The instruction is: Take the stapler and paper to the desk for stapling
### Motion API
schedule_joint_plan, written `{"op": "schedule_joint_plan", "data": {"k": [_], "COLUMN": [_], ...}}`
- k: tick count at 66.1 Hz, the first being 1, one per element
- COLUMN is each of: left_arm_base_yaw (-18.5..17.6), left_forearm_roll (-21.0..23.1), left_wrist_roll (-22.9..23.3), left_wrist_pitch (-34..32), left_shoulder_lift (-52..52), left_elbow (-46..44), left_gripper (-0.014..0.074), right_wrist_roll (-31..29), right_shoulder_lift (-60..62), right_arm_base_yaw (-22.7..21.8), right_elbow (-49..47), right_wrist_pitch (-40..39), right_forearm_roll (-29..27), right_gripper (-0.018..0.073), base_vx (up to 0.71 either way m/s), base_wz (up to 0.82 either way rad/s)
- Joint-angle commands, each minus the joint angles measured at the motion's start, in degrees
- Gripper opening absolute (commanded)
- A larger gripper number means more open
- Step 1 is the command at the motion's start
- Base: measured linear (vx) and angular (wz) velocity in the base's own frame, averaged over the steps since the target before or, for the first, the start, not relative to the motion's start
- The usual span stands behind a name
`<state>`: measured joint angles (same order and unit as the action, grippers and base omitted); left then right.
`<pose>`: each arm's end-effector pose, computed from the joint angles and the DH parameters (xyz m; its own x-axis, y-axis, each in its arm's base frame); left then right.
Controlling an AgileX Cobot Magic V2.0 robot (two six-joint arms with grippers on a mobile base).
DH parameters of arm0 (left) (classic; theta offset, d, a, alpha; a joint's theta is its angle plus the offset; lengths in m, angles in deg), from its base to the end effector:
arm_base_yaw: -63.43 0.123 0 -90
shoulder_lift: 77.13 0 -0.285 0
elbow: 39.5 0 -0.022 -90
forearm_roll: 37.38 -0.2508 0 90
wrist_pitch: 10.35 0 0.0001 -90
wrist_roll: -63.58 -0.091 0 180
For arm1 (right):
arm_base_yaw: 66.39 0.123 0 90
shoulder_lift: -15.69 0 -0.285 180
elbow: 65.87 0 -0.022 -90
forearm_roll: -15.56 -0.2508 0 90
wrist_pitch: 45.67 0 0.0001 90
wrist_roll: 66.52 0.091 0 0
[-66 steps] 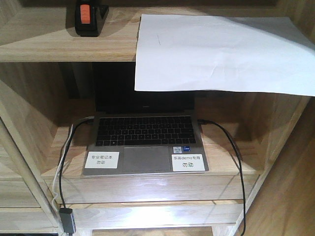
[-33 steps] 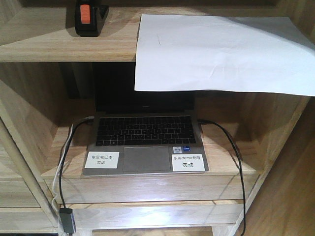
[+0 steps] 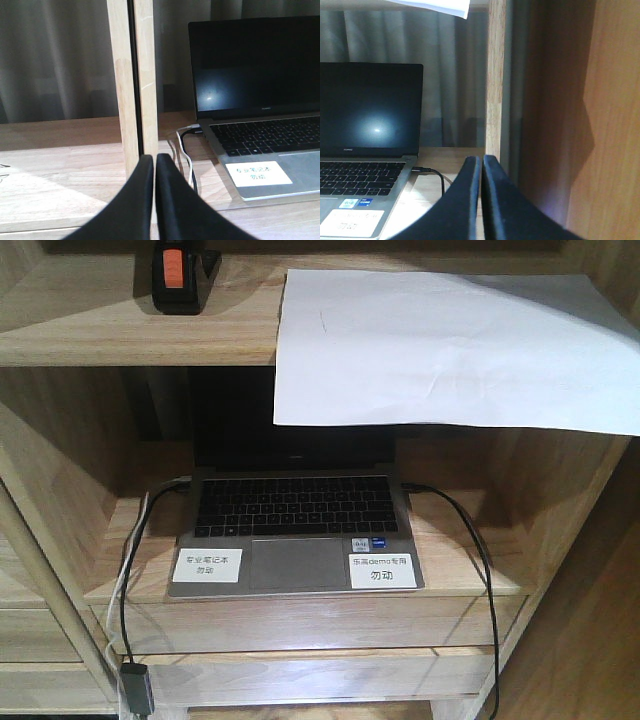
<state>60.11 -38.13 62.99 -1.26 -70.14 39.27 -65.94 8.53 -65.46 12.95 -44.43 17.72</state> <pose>0.0562 -0.0031 0.1904 -0.0831 0.0281 -0.9961 0.0578 0.9981 0.0233 0.0568 0.0008 0.2024 0.0489 -0.0268 -0.9984 -0.0141 0.9995 -0.0275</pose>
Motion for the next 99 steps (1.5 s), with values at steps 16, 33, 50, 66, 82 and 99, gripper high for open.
{"op": "schedule_joint_plan", "data": {"k": [16,33,50,66,82,99], "left_arm_base_yaw": [-0.18,-0.18,-0.18,-0.18,-0.18,-0.18], "left_forearm_roll": [0.18,0.18,0.13,0.18,0.75,0.75], "left_wrist_roll": [0.59,0.59,0.59,0.28,0.59,0.59], "left_wrist_pitch": [-16.88,-24.48,-13.09,2.19,11.18,10.79], "left_shoulder_lift": [-0.8,-0.69,2.77,14.87,22.59,22.61], "left_elbow": [1.58,-3.16,-16.0,-31.08,-39.48,-39.48], "left_gripper": [-0.0006,-0.0006,-0.0006,-0.0006,-0.0006,-0.0006], "right_wrist_roll": [-0.58,-0.58,-0.58,-0.58,-0.58,-0.58], "right_shoulder_lift": [0.79,0.79,0.79,0.79,0.79,0.79], "right_arm_base_yaw": [-0.2,-0.2,-0.2,-0.2,-0.2,-0.2], "right_elbow": [0.19,0.19,0.19,0.19,0.19,0.19], "right_wrist_pitch": [-4.5,-4.42,-4.42,-4.42,-4.42,-4.42], "right_forearm_roll": [0.14,0.14,0.14,0.14,0.14,0.14], "right_gripper": [-0.0009,-0.0009,-0.0009,-0.0009,-0.0009,-0.0009], "base_vx": [0.0,0.0,0.0,0.0,0.0,0.0], "base_wz": [0.0,0.0,0.0,0.0,0.0,0.0]}}
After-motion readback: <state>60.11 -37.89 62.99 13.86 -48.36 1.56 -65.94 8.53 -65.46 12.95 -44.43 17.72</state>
